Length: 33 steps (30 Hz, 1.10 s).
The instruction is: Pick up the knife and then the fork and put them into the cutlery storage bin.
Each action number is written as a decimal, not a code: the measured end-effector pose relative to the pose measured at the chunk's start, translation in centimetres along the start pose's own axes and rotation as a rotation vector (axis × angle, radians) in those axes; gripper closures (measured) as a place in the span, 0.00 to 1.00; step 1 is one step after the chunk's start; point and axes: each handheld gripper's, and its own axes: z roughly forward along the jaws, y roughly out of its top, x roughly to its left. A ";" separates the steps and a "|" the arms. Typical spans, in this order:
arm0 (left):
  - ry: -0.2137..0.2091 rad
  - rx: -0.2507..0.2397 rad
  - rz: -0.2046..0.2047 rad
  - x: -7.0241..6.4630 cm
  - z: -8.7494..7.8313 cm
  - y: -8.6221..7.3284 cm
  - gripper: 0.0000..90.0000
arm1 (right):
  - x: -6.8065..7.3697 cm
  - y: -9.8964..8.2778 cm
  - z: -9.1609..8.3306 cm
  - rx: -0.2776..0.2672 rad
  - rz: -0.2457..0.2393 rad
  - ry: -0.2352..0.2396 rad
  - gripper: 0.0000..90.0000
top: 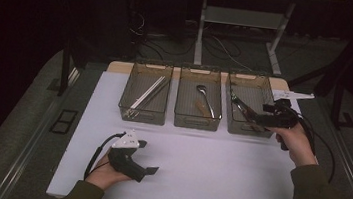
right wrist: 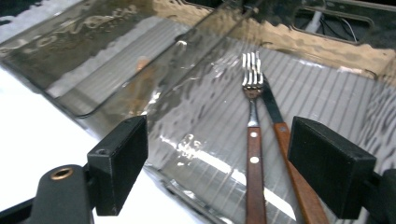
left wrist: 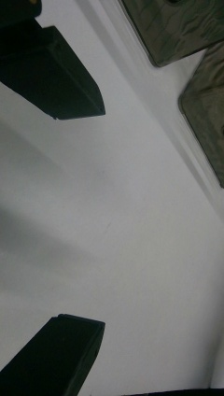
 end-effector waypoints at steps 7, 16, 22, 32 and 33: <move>-0.003 0.002 0.006 -0.1 0.0 0.0 0.00 | 2.1 -1.0 -1.2 -0.049 -0.041 0.053 0.21; -0.002 0.004 0.005 -0.2 0.0 0.0 0.00 | 3.9 -3.8 -1.8 -0.053 -0.075 0.089 0.18; 0.000 0.000 0.005 -0.2 -0.1 0.0 0.00 | 4.8 -5.6 -2.6 -0.059 -0.075 0.101 0.18; -0.002 0.002 0.009 -0.3 0.0 0.0 0.00 | 5.7 -8.1 -3.8 -0.076 -0.095 0.122 0.18; -0.002 0.001 0.009 -0.3 0.0 0.0 0.00 | 5.7 -8.4 -3.8 -0.078 -0.093 0.132 0.18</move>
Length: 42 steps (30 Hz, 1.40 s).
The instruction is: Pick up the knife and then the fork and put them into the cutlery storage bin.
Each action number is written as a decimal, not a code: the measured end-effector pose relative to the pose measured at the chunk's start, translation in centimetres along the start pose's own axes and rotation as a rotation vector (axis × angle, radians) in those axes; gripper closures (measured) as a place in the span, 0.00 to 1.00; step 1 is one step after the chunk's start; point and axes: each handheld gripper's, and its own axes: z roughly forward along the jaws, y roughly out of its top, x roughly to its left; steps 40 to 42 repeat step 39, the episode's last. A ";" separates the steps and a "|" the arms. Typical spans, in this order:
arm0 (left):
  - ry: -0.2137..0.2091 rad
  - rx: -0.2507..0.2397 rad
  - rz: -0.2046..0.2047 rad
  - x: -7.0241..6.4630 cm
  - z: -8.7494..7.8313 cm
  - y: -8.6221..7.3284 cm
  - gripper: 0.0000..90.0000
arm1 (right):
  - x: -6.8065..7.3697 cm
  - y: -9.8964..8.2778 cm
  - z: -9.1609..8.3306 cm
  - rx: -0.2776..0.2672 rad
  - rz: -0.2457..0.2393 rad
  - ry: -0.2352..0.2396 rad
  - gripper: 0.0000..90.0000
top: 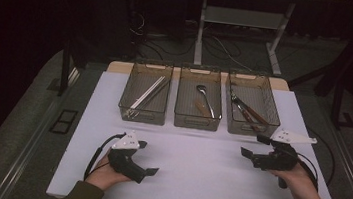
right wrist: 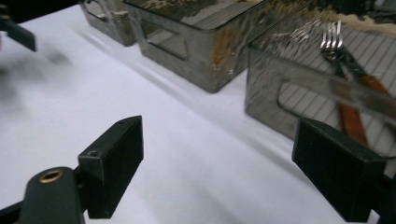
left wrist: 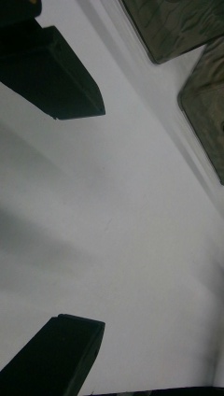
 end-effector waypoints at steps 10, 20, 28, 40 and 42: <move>0.001 0.002 0.002 0.0 0.0 0.0 0.00 | 1.2 -1.8 -0.6 -0.017 -0.021 0.053 0.18; 0.002 0.003 0.003 0.0 0.0 0.0 0.00 | 2.6 -3.2 -0.9 0.007 -0.055 0.069 0.18; -0.001 0.003 0.004 0.0 0.0 0.1 0.00 | 3.3 -4.0 -0.7 0.011 -0.045 0.076 0.18; 0.000 0.004 0.003 0.0 0.0 0.0 0.00 | 3.5 -4.3 -0.3 0.033 -0.054 0.079 0.18; 0.000 0.004 0.003 0.0 0.0 0.0 0.00 | 3.5 -4.3 -0.3 0.033 -0.054 0.079 0.18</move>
